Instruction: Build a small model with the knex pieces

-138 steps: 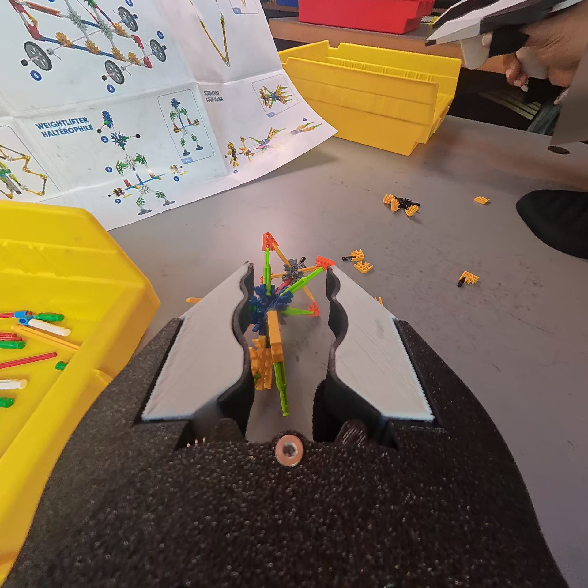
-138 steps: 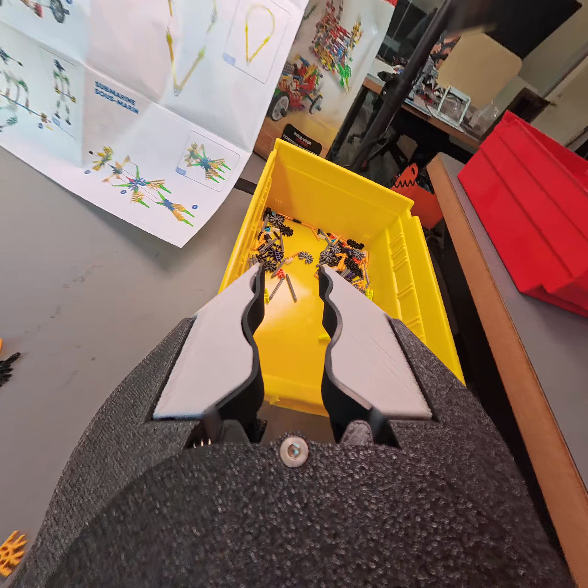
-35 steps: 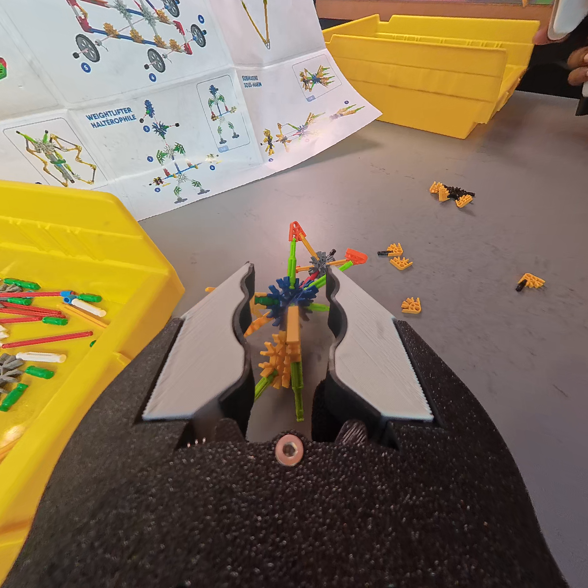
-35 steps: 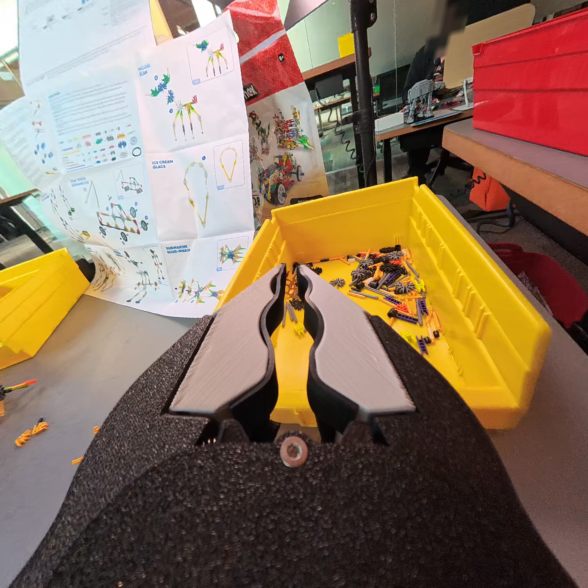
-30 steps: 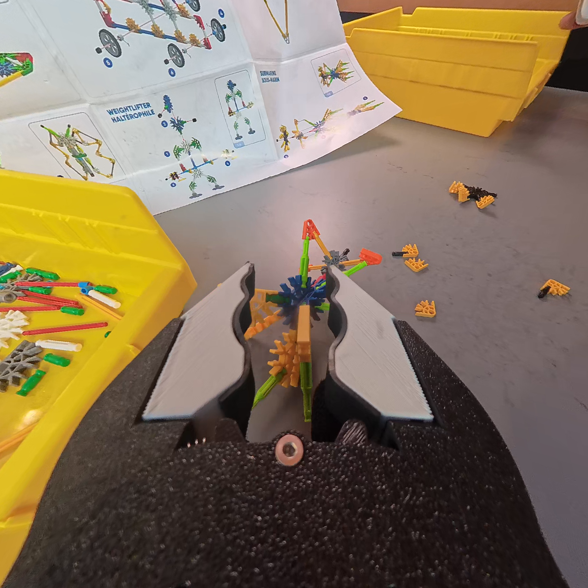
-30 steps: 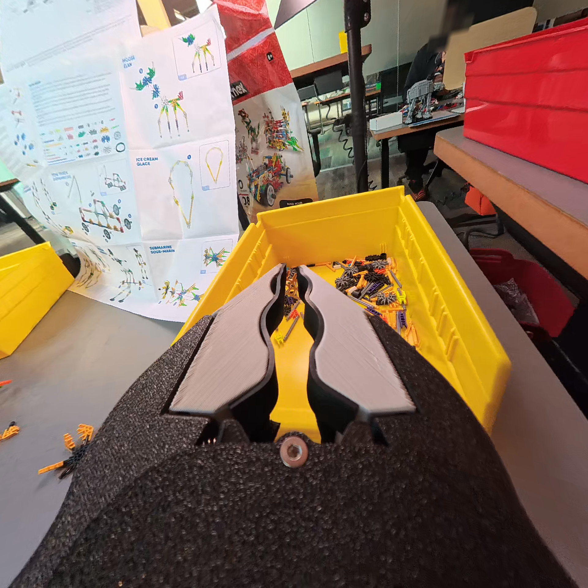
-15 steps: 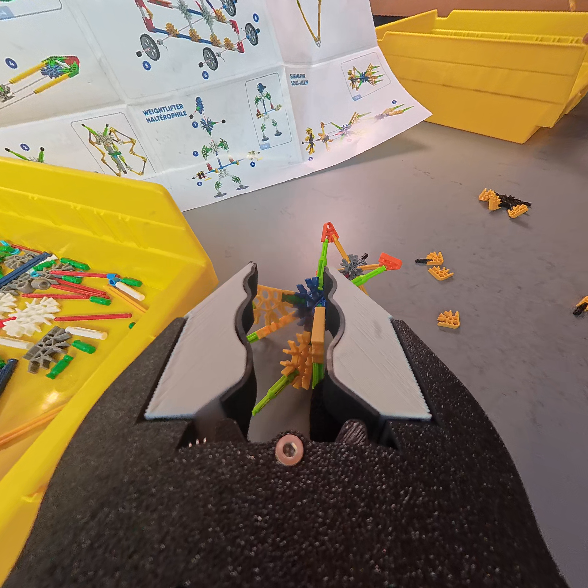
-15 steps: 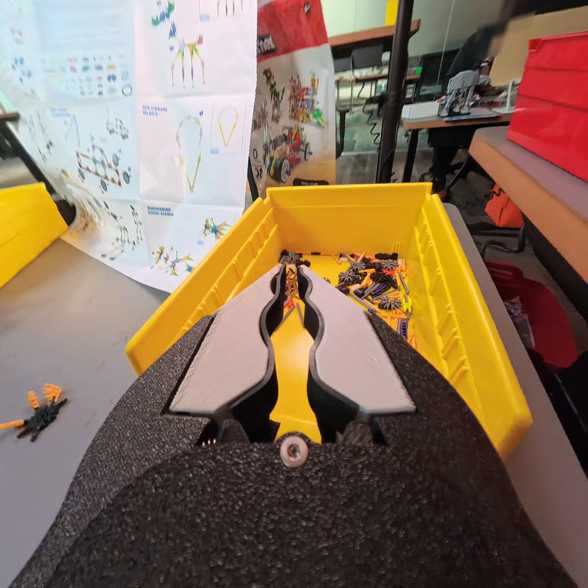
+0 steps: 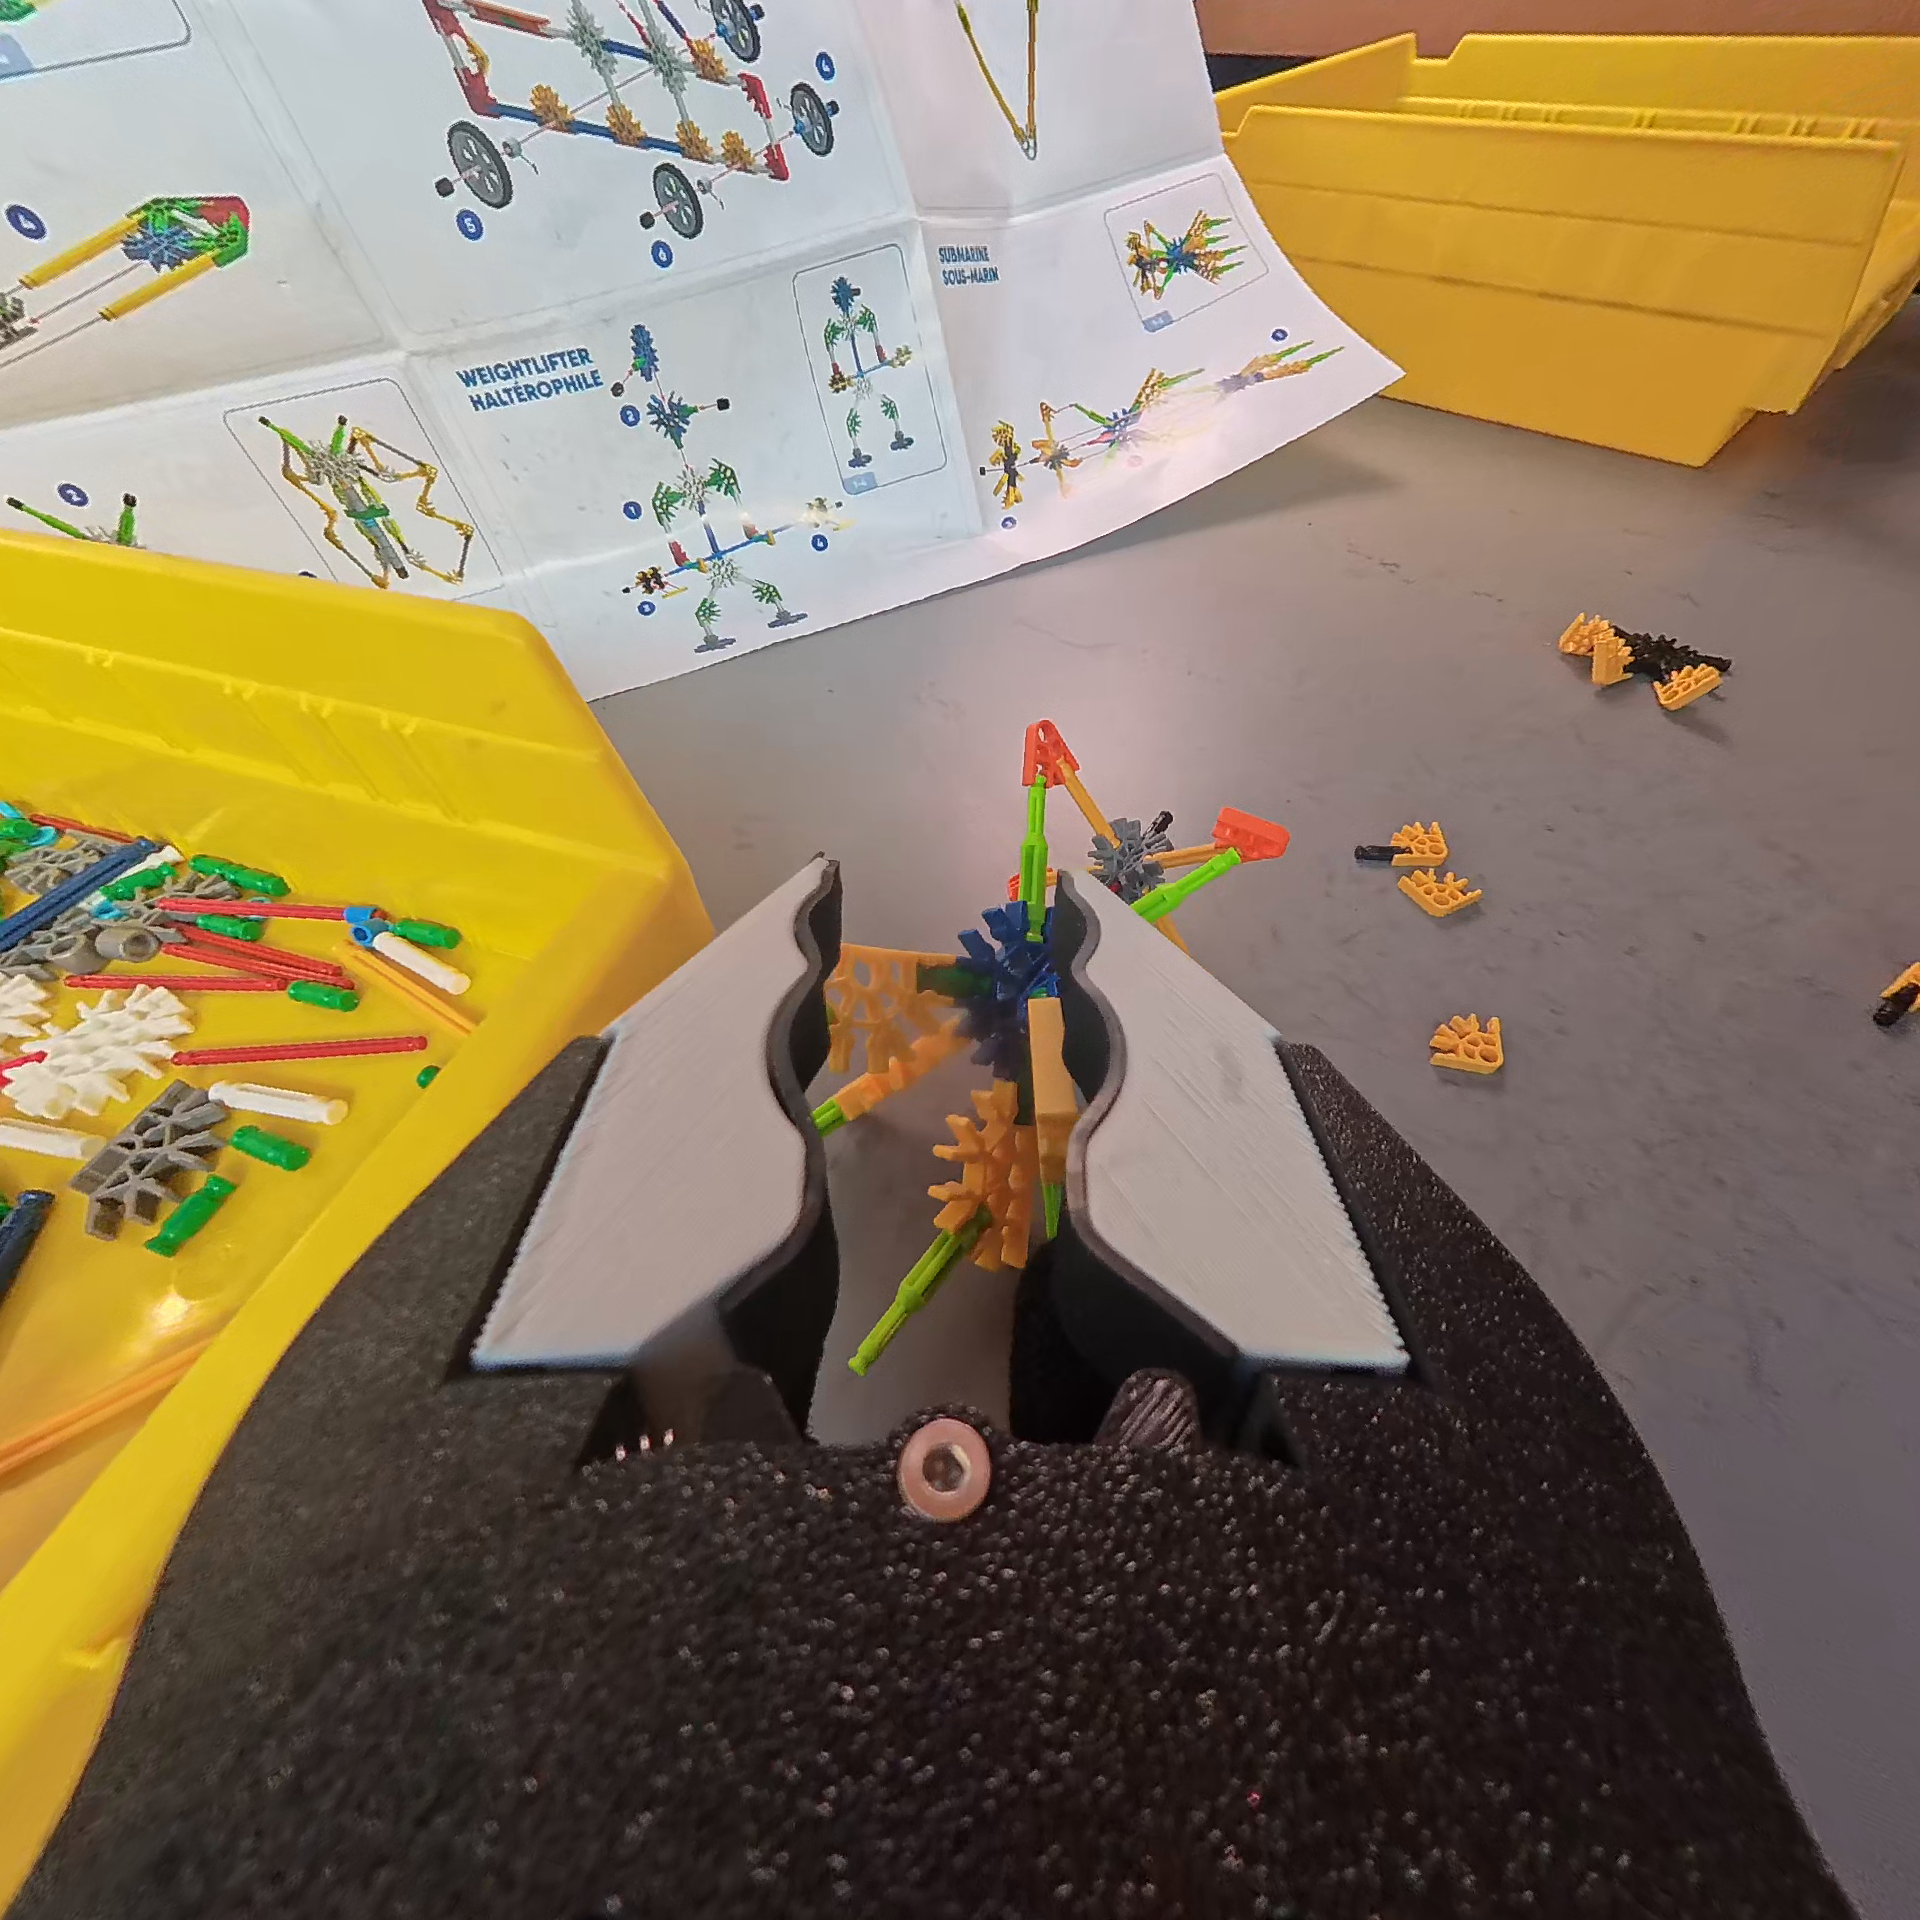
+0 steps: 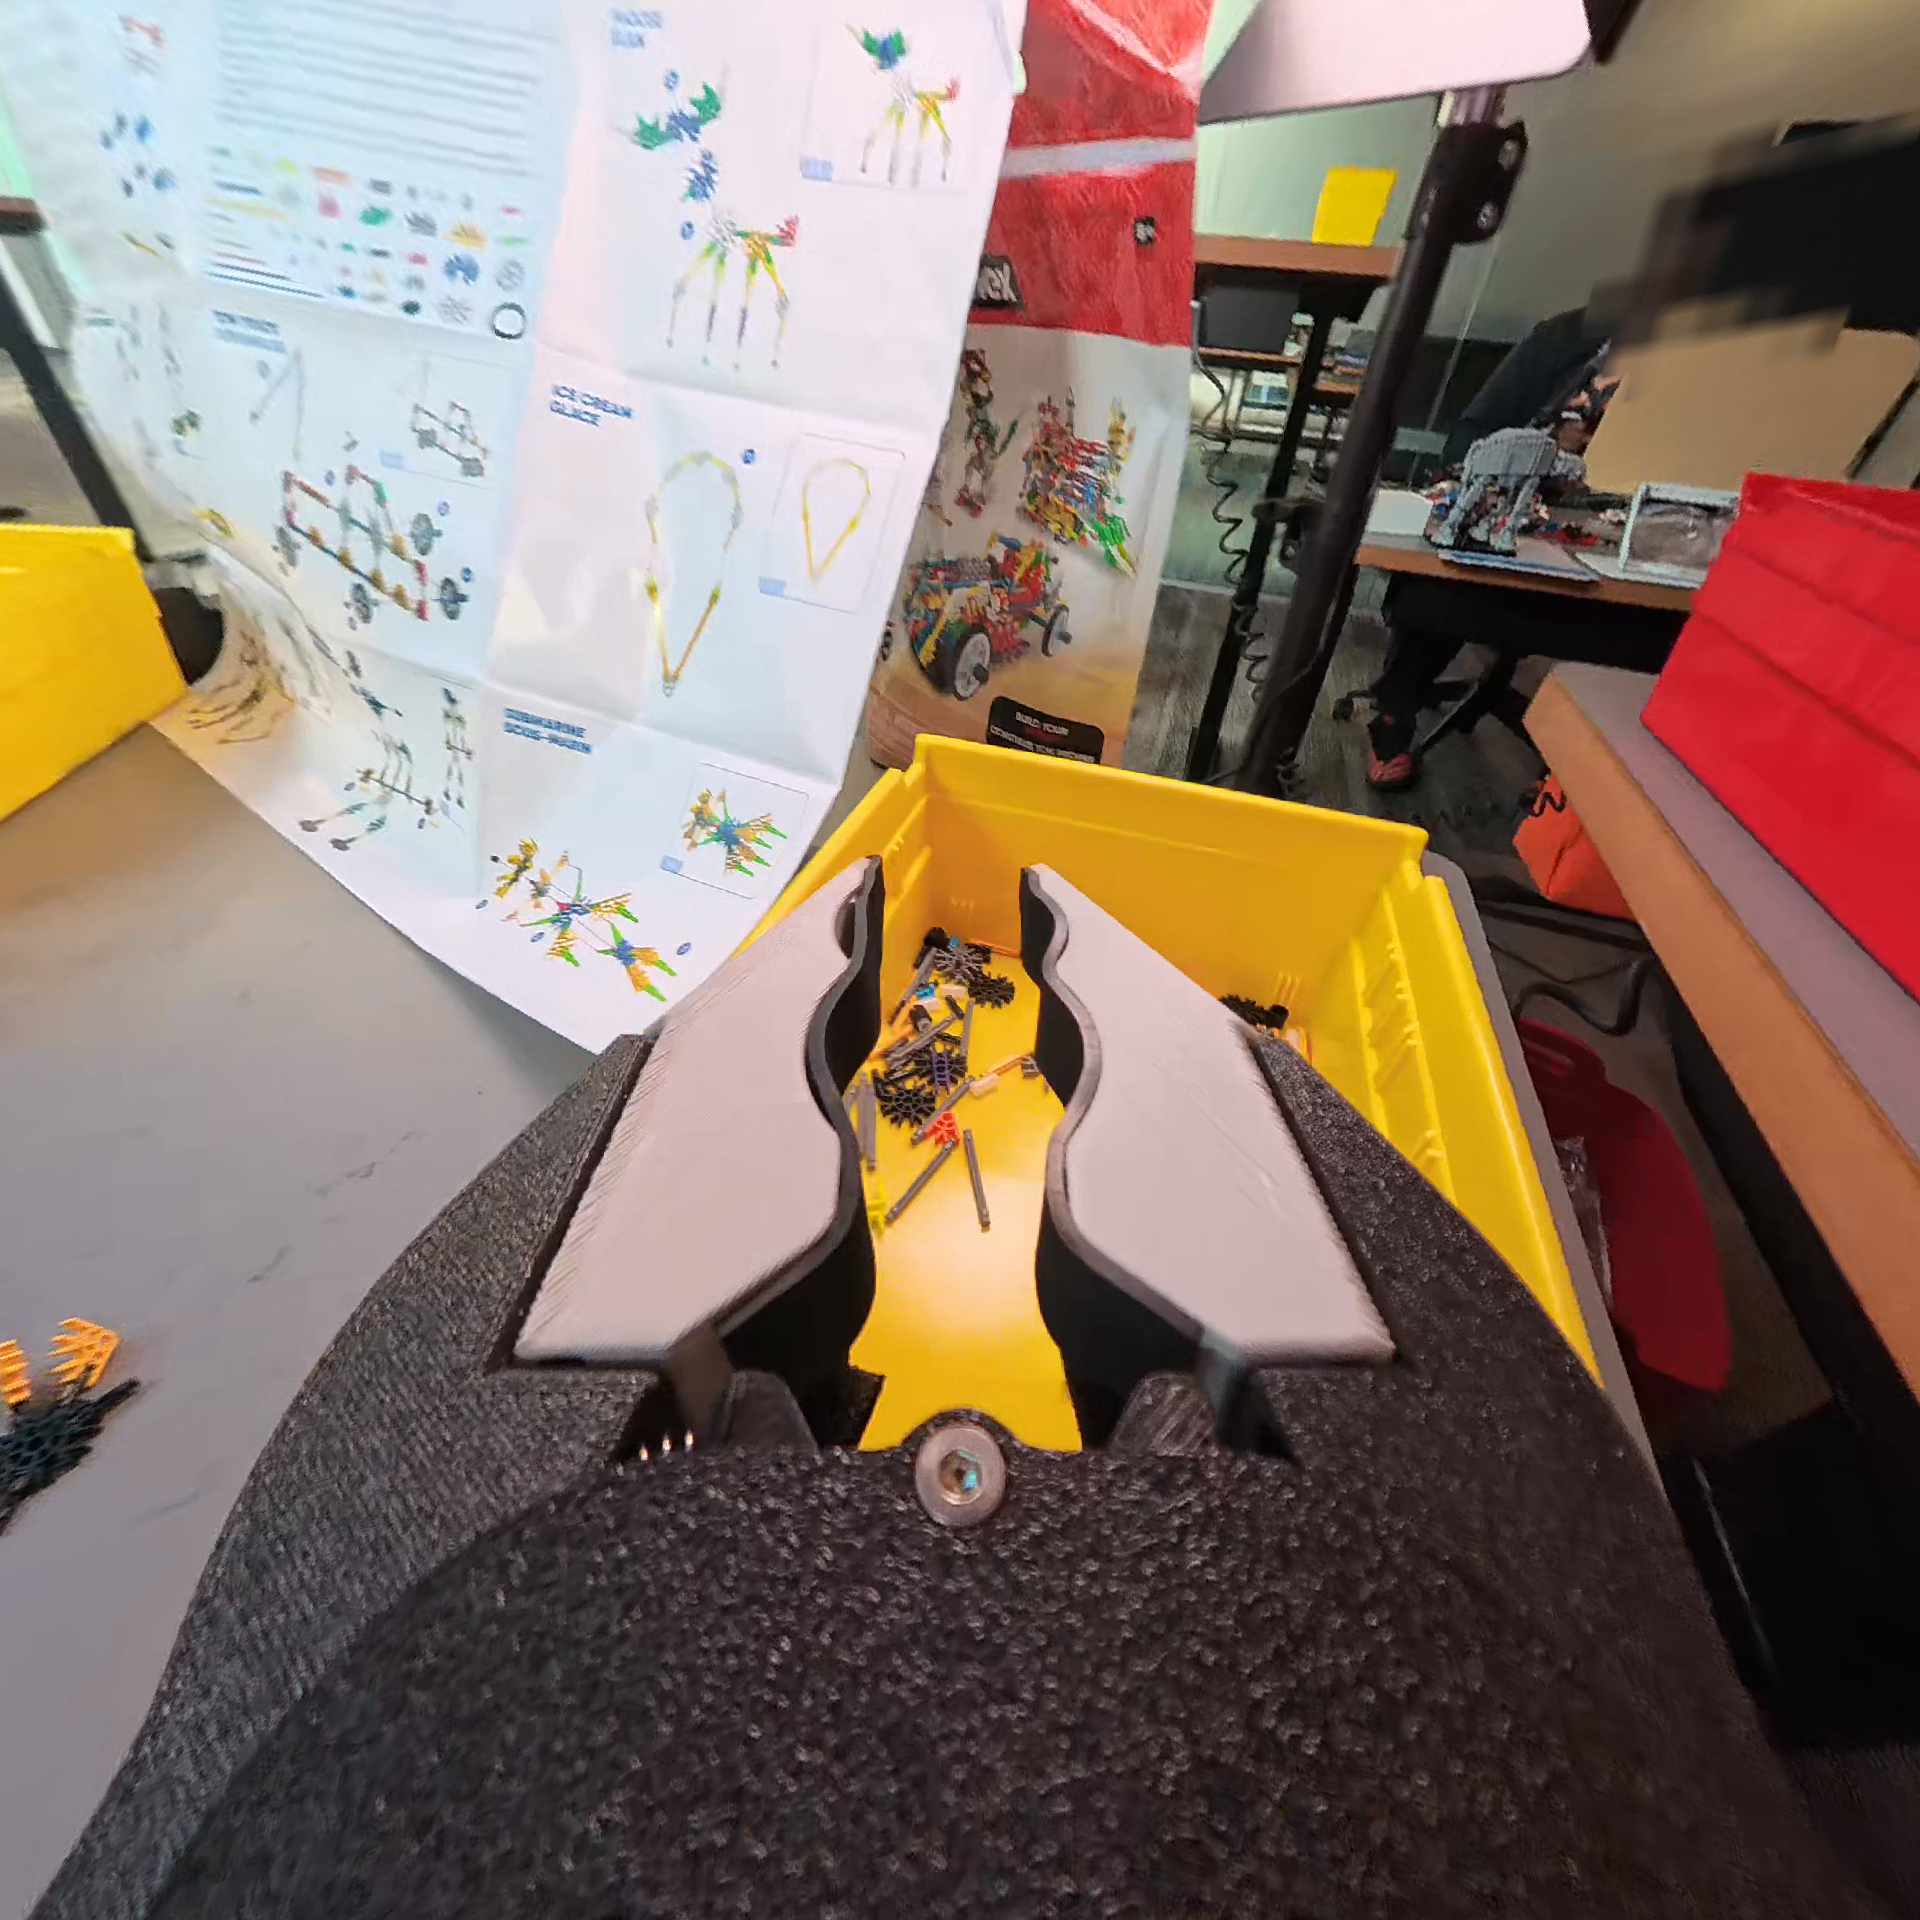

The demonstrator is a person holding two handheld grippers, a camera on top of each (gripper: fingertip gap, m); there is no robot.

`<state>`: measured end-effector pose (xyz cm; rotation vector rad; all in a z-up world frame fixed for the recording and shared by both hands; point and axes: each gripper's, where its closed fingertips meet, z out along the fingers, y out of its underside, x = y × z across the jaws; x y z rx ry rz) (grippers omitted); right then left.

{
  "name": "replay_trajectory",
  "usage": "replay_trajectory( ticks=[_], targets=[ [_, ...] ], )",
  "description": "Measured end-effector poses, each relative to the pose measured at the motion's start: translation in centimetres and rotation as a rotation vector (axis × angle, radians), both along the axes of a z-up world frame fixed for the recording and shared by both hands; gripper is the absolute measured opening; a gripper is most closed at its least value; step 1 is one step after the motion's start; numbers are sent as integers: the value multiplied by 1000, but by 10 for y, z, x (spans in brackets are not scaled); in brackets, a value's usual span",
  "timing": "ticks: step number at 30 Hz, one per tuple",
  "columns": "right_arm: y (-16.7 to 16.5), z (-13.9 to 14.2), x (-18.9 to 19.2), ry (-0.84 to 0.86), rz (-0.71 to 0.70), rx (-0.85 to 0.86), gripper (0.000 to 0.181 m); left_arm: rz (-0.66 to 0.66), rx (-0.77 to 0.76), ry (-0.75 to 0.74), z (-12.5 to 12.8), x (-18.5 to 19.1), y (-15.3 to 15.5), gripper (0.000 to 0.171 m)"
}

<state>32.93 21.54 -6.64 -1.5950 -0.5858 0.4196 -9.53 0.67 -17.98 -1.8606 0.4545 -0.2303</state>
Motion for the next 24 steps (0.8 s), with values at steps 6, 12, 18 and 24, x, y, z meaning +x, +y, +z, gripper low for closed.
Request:
replay_trajectory(
  ticks=[6,12,18,24],
  targets=[
    [-91,-1,-80,-164,392,-38,22,-24,21,-17,4,3,-3,41],
    [-163,-114,-152,-538,630,-312,23,-77,6,-3,1,11,-8,40],
    [-169,-157,-176,-640,625,-455,28,-132,2,9,1,22,-15,41],
    [-168,-168,-175,-702,593,-554,37,-164,49,25,14,32,-24,41]
  ],
)
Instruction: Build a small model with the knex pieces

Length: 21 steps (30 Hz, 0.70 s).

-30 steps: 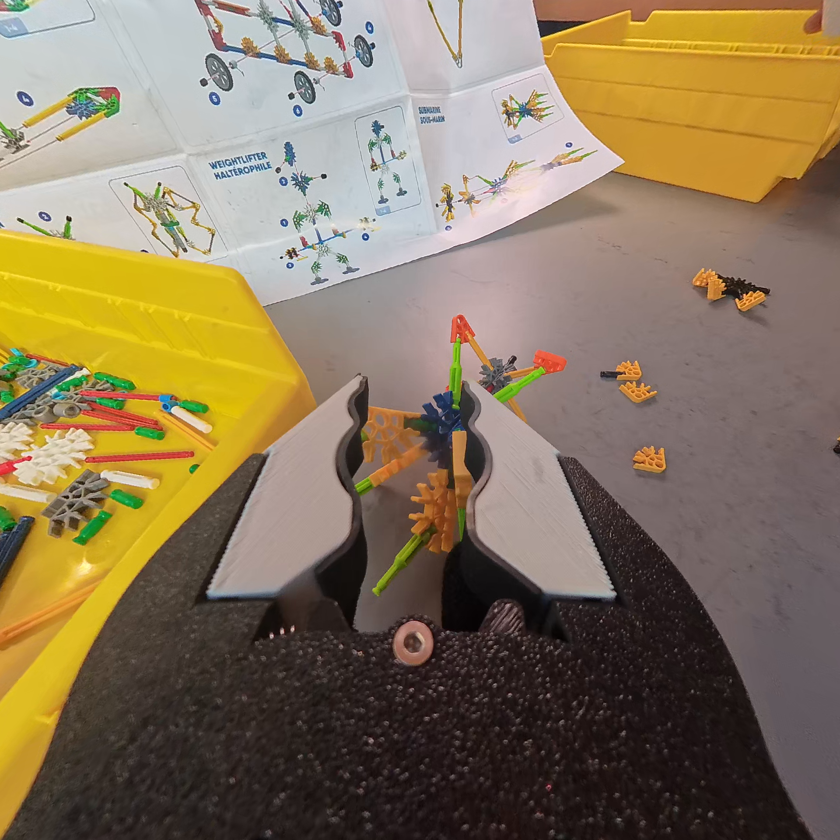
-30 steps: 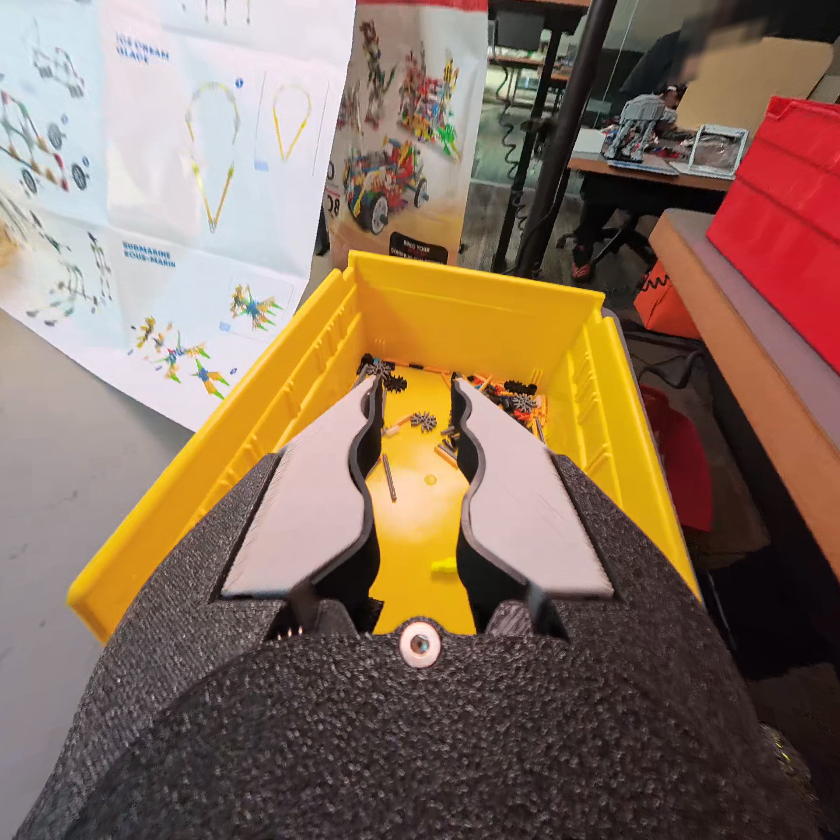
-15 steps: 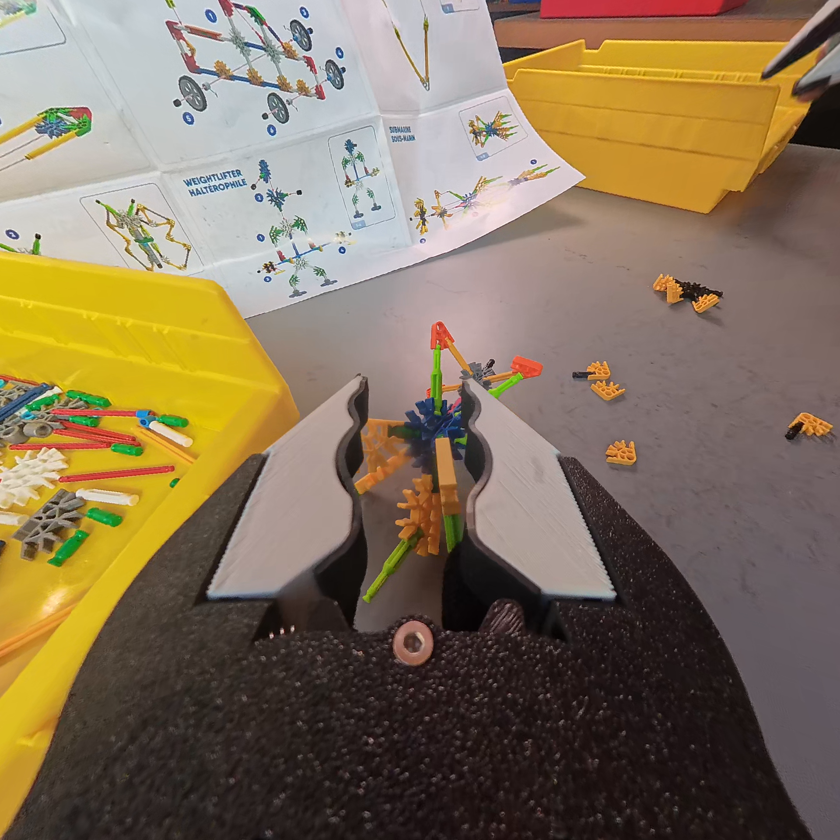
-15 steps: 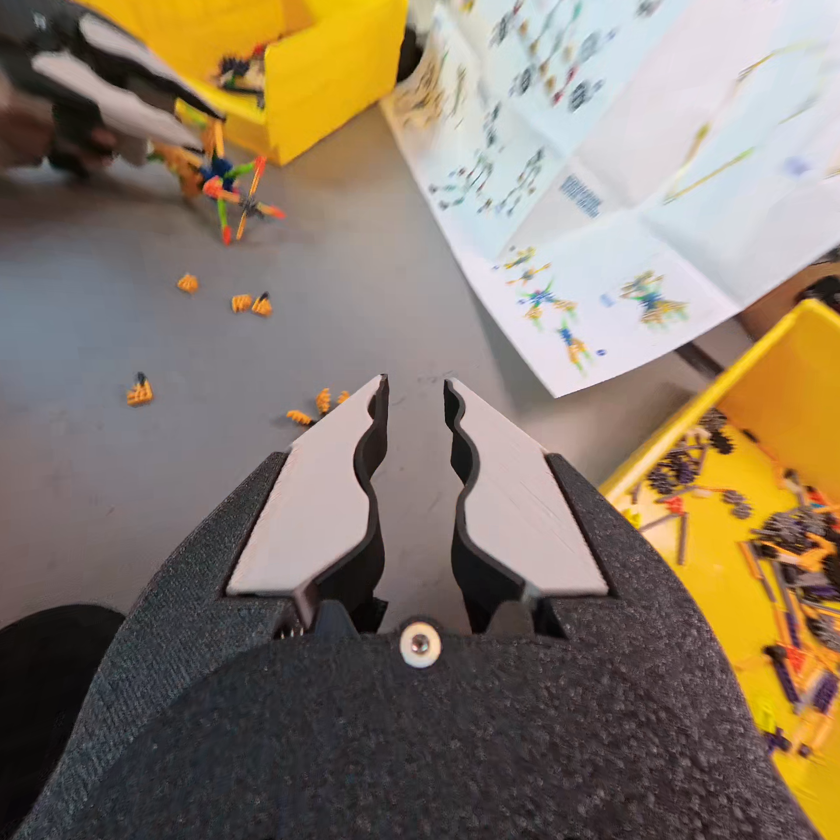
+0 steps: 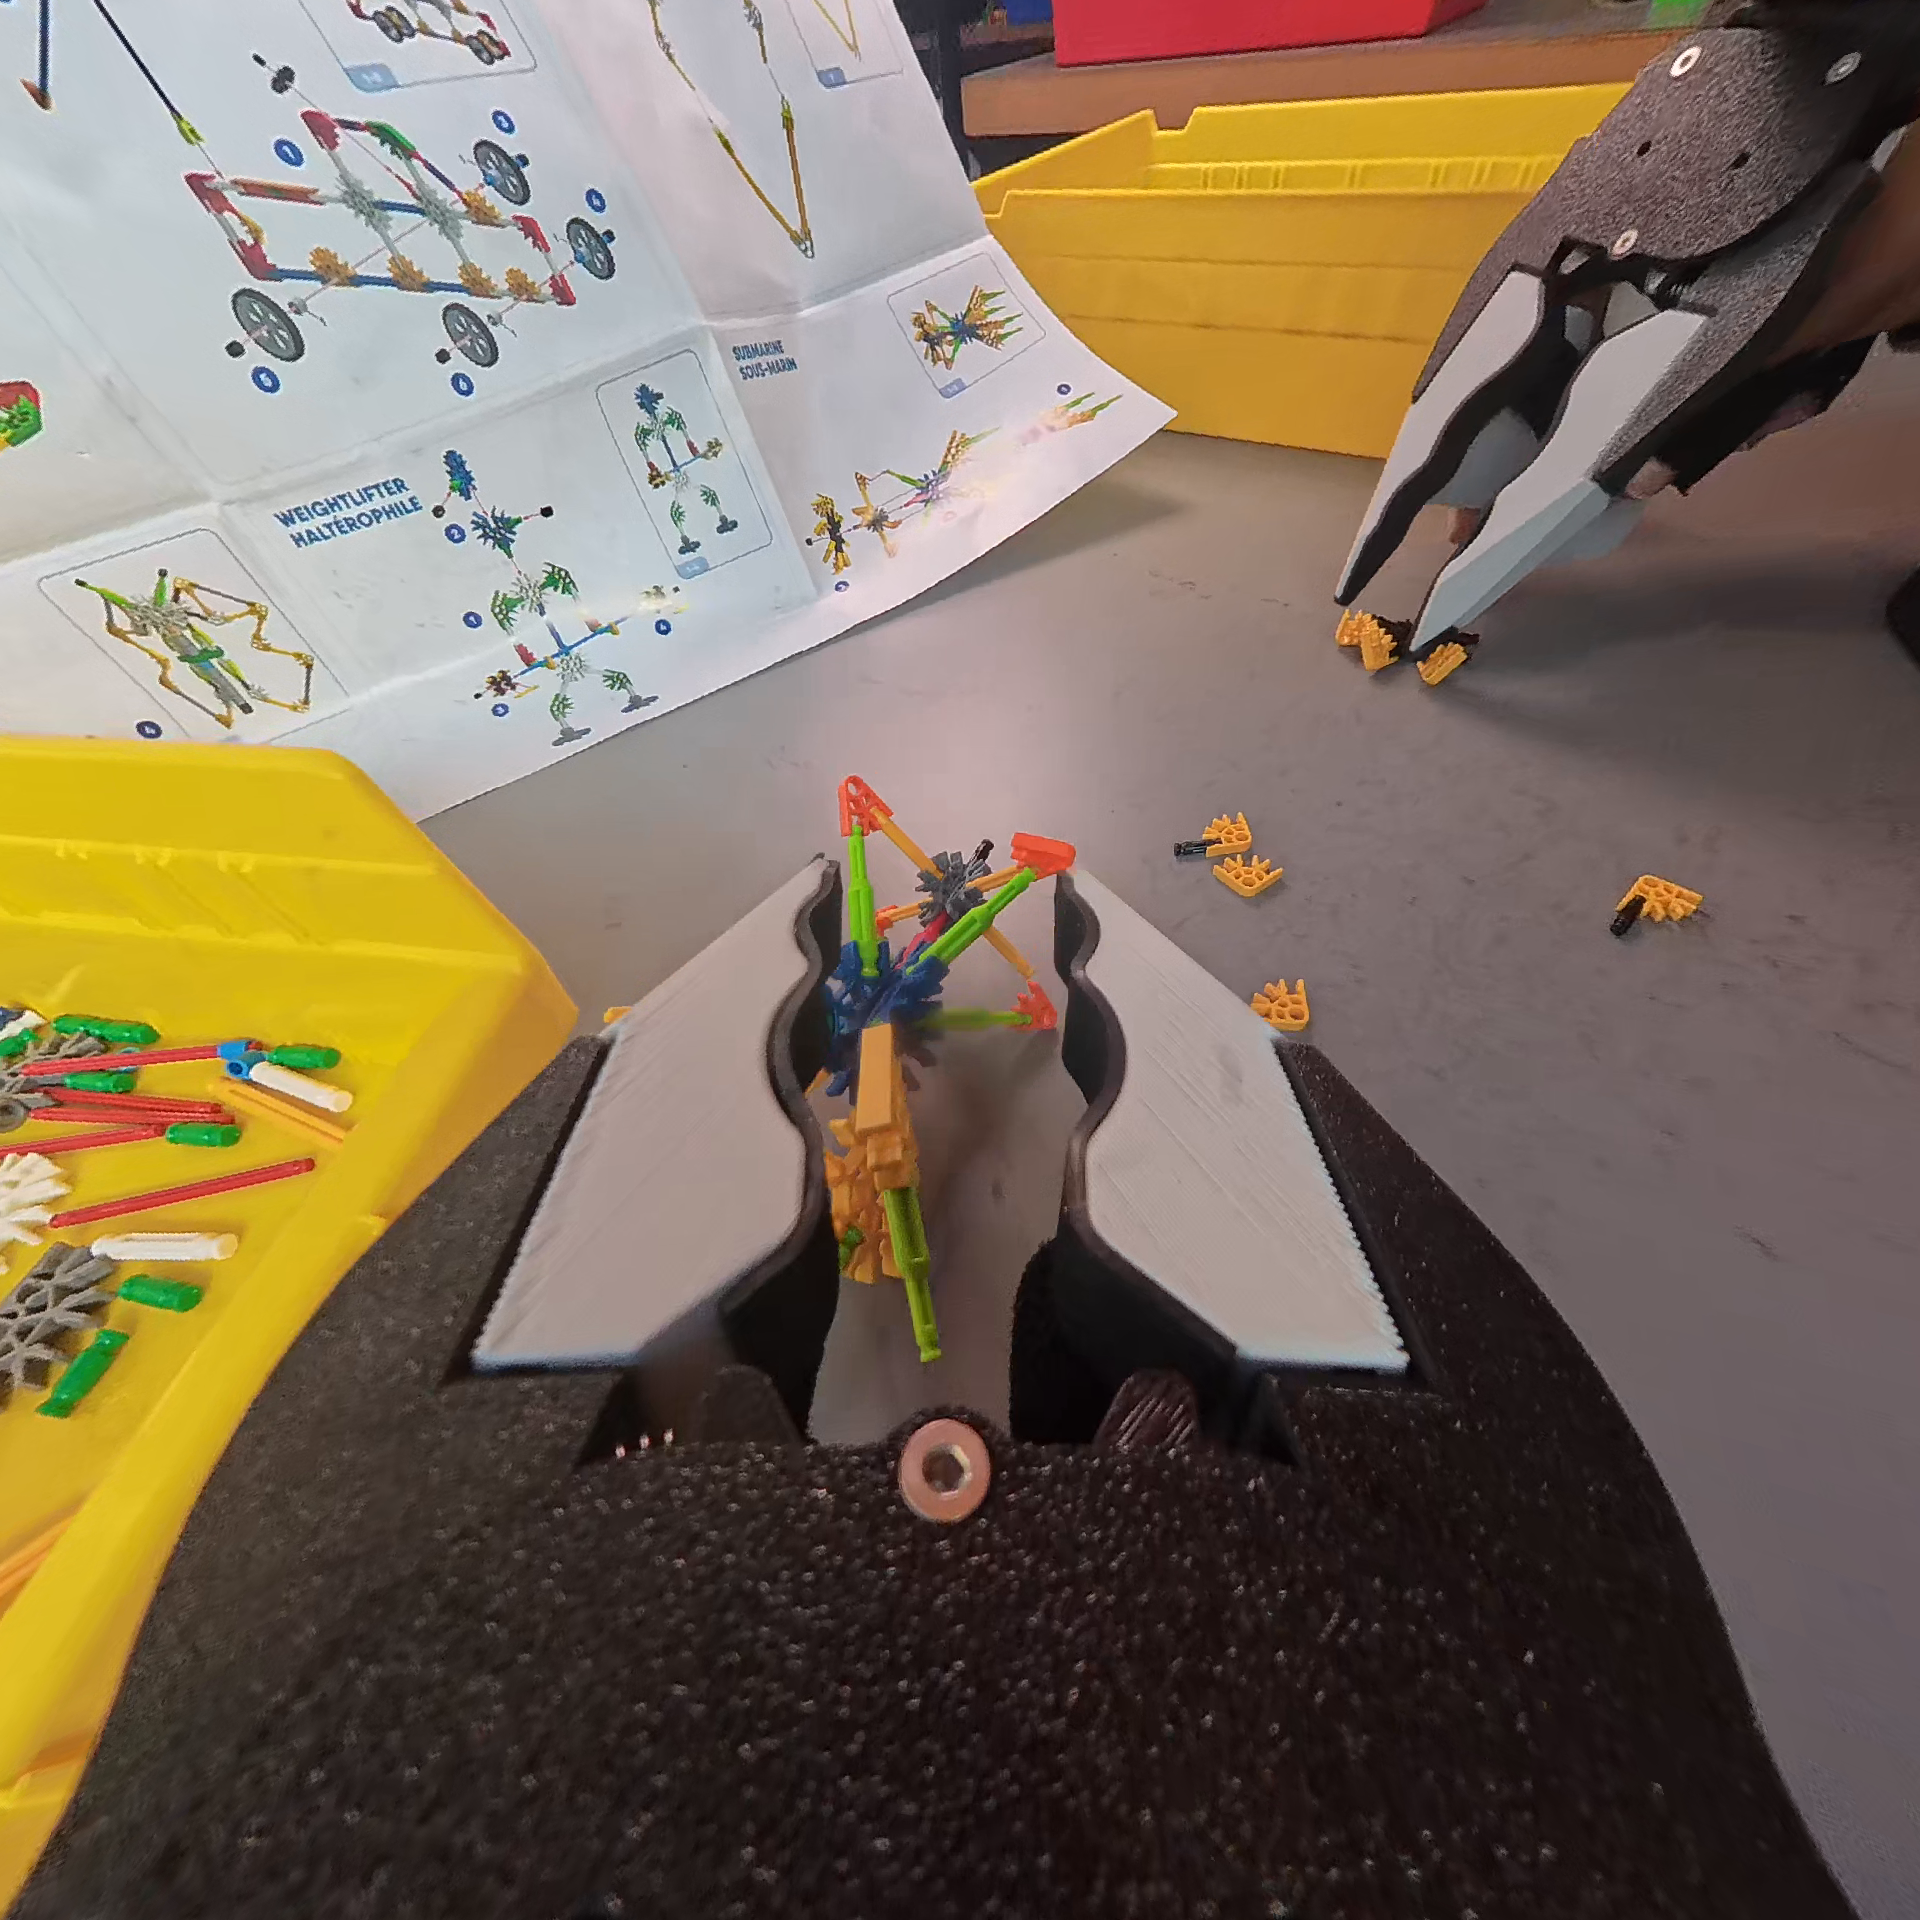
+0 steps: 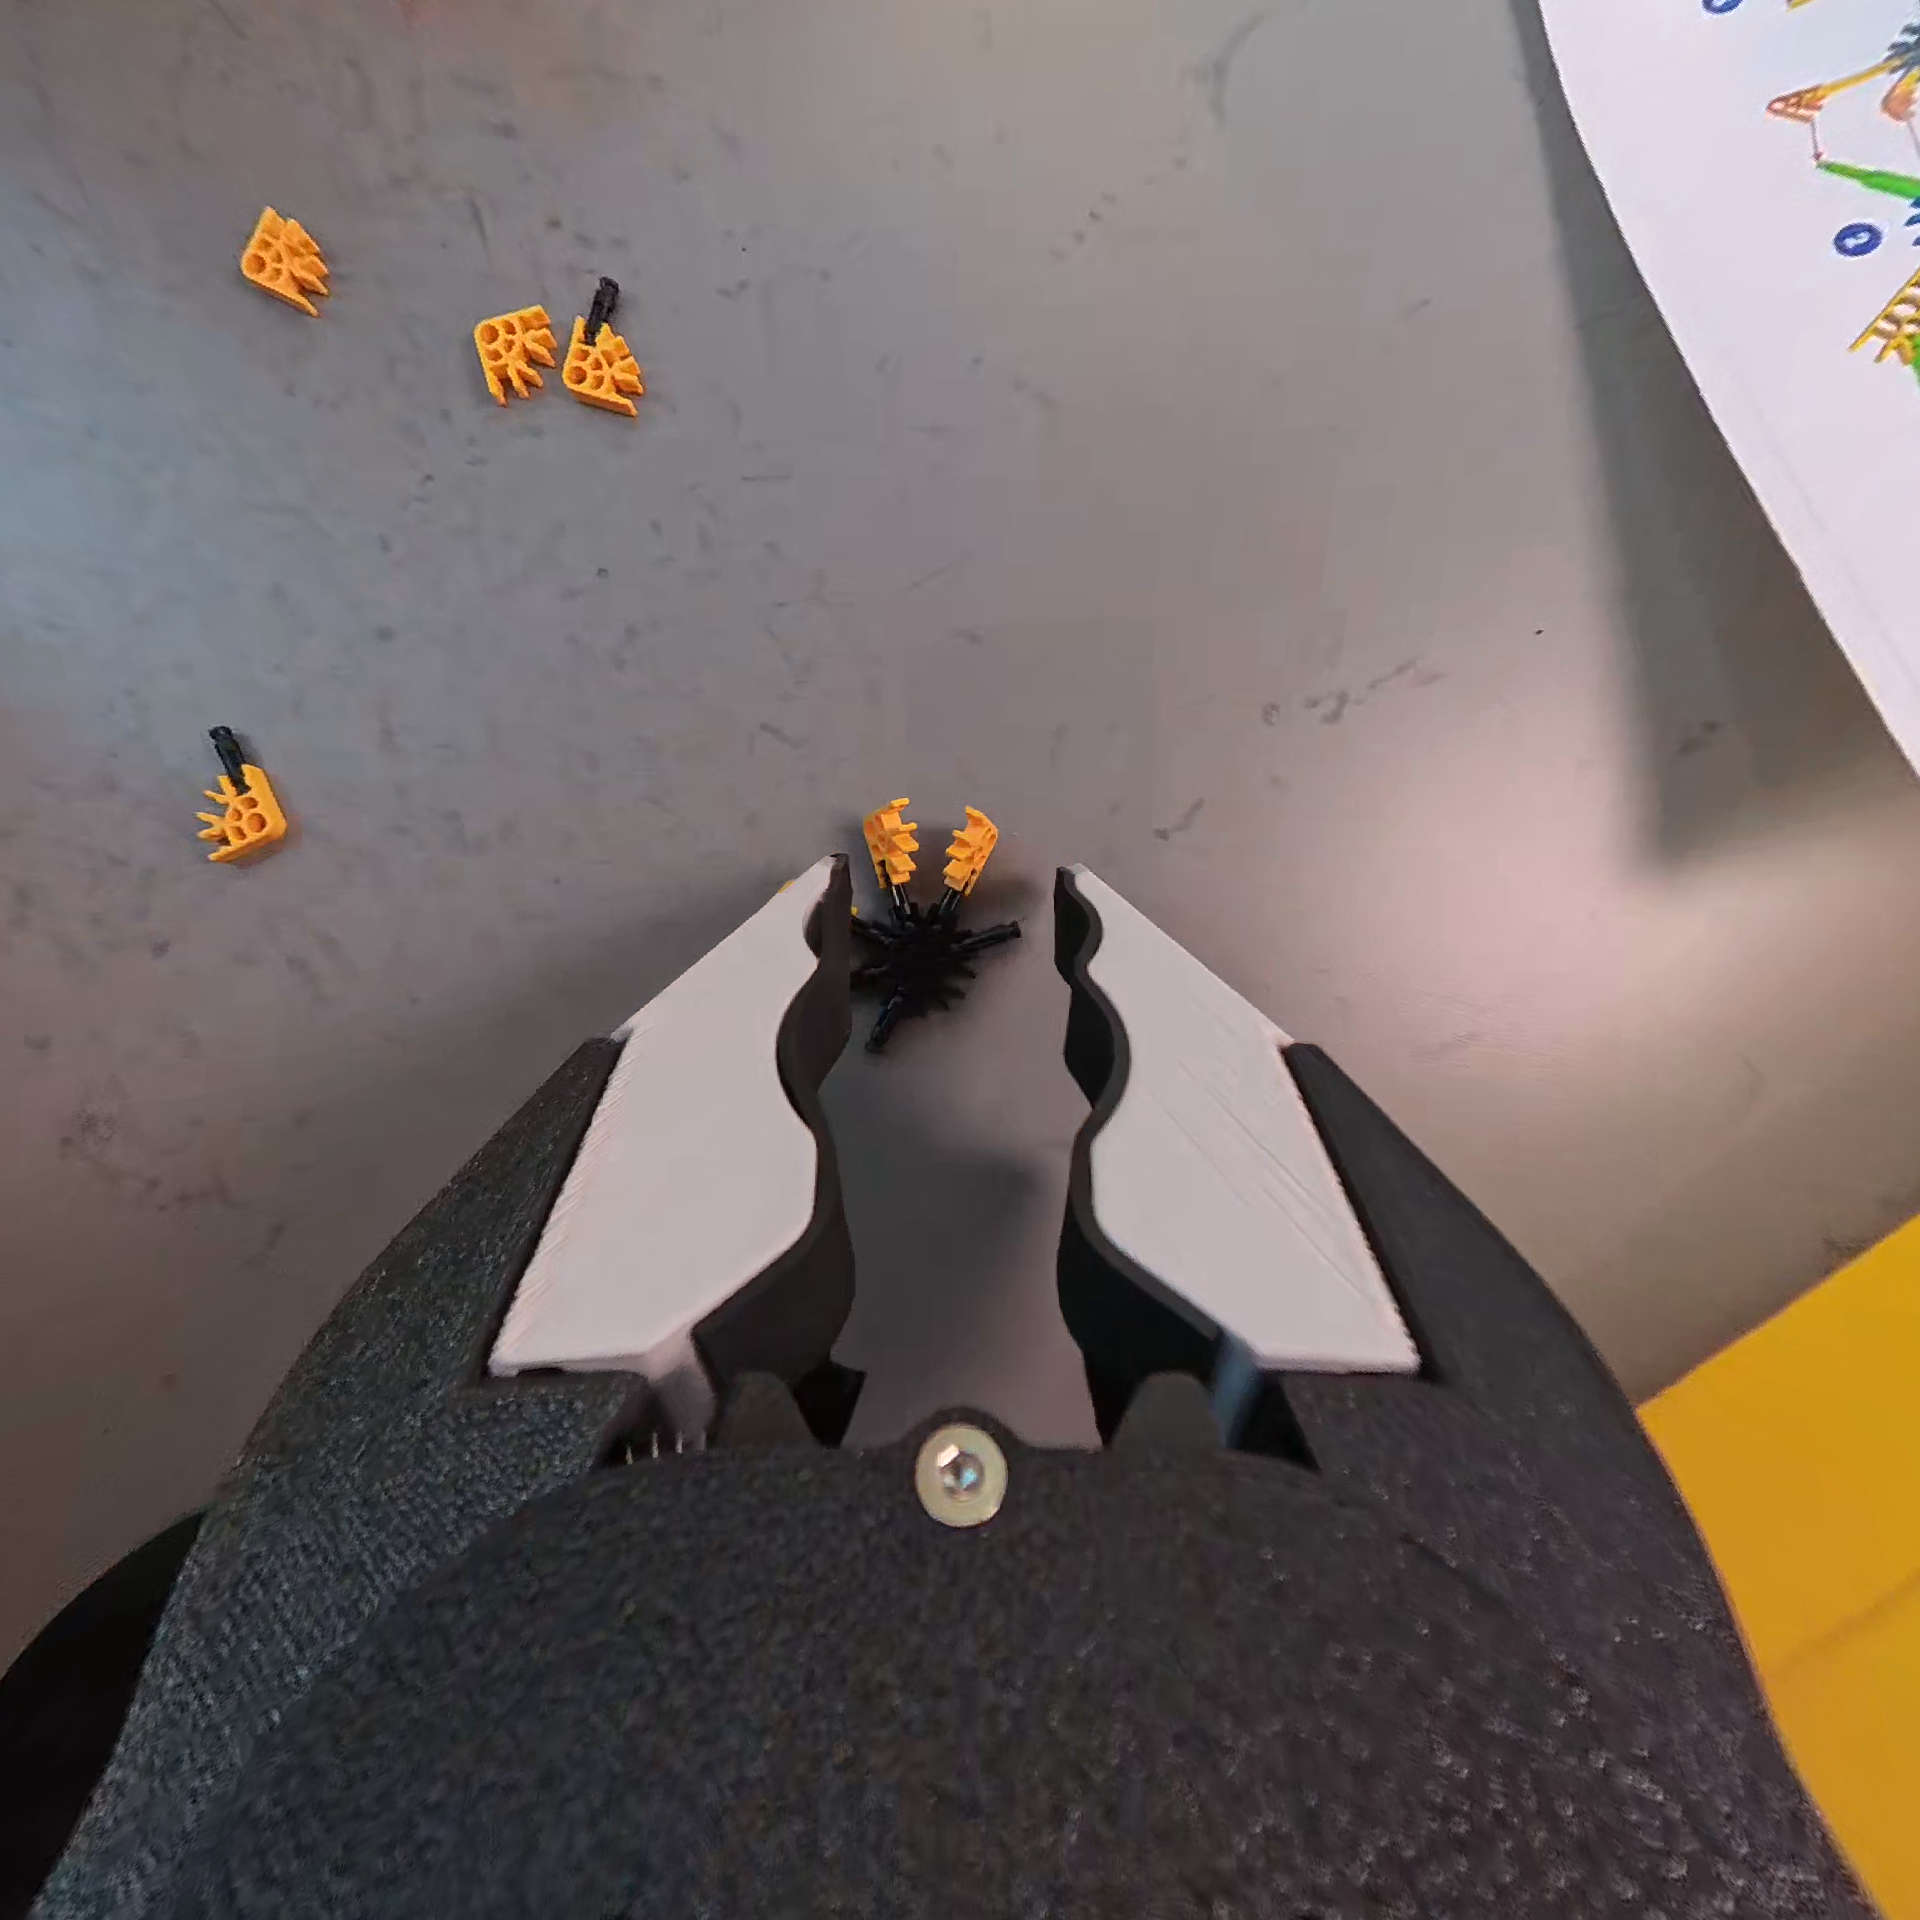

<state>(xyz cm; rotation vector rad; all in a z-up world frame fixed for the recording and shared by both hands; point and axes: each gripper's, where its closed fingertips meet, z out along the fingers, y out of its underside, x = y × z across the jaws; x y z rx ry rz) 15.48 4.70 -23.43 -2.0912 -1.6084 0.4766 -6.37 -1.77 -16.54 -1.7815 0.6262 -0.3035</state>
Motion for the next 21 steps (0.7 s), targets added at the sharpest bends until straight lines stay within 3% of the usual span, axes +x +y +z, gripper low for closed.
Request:
replay_trajectory(
  ticks=[3,8,11,16,18,21],
  targets=[
    [-1,-6,2,-39,-10,-8,15,-15,22,4,5,5,-3,41],
    [1,3,-3,3,-22,27,13,-63,0,-12,5,17,-9,41],
    [1,41,-35,220,5,104,13,-135,-23,-73,7,31,-16,41],
    [-10,125,-105,818,-31,109,13,-303,-28,-281,24,66,-26,46],
    [-21,139,-129,998,-24,37,13,-331,-50,-345,27,77,-22,50],
    [-30,135,-152,1023,46,83,13,-311,-46,-392,32,81,-4,51]
  ],
)
